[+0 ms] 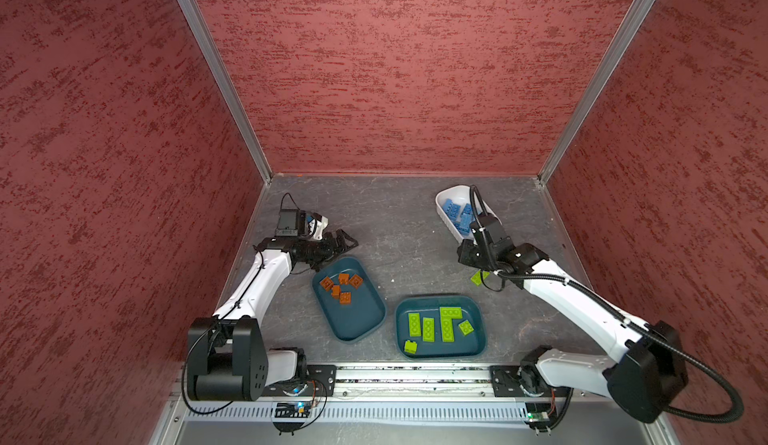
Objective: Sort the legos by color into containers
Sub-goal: 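Carry the lime-green brick into the lime-green tray and release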
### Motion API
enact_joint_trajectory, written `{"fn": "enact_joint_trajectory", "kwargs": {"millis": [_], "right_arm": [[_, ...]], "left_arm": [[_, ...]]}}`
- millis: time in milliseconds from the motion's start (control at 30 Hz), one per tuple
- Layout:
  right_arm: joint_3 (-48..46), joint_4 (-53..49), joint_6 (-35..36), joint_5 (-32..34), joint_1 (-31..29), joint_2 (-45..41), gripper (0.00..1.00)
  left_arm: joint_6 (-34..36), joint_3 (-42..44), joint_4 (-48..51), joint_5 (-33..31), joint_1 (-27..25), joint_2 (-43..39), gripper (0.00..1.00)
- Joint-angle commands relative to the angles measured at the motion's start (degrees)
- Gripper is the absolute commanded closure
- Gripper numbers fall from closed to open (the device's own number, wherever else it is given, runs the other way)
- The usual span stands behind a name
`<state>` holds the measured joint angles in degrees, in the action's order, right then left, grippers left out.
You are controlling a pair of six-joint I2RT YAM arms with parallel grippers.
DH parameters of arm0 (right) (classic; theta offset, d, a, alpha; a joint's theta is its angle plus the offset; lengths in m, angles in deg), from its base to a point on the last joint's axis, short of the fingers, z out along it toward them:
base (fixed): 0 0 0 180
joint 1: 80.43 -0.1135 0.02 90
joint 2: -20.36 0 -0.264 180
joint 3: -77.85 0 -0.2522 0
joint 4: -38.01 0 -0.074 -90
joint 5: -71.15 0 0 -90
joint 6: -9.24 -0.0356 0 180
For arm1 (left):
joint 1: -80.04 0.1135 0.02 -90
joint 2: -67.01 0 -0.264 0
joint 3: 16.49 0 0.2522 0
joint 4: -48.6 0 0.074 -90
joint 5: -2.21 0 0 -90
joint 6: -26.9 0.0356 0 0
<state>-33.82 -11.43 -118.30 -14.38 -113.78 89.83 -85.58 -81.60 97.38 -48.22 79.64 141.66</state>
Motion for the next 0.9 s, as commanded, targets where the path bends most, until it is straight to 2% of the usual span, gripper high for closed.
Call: {"fn": "enact_joint_trajectory", "kwargs": {"millis": [0, 300, 467, 500, 567, 633, 733, 867], "right_arm": [[-1.28, -3.60, -2.11, -5.23, -4.85, -3.69, 0.73], [-12.37, -1.13, -9.27, -11.64, -22.80, -6.33, 0.73], [-15.57, 1.84, -10.10, -14.72, -25.98, -3.76, 0.67], [-15.62, 1.66, -9.90, -14.84, -25.98, -3.65, 0.63], [-15.15, 0.34, -9.16, -14.24, -25.98, -4.05, 0.49], [-13.53, -2.29, -8.35, -11.91, -25.63, -4.75, 0.41], [-11.10, -5.62, -6.38, -10.03, -21.65, -5.93, 0.37], [-8.65, -8.19, -4.22, -7.29, -11.27, -7.82, 0.34]], "left_arm": [[-0.88, -0.26, -1.66, 2.46, -0.71, -1.00, 0.01], [-2.81, -0.07, -3.72, 3.92, -3.64, -1.70, 0.01], [-3.12, -0.03, -3.67, 3.85, -4.27, -2.47, 0.01], [-3.25, -0.06, -3.53, 3.72, -4.27, -2.68, 0.01], [-3.10, 0.17, -3.30, 3.51, -4.31, -3.15, 0.01], [-3.12, 0.37, -3.17, 3.41, -4.34, -3.45, 0.01], [-3.36, 0.64, -3.45, 3.24, -4.32, -3.48, 0.01], [-3.38, 0.30, -3.27, 3.27, -4.31, -3.46, 0.01]]}}
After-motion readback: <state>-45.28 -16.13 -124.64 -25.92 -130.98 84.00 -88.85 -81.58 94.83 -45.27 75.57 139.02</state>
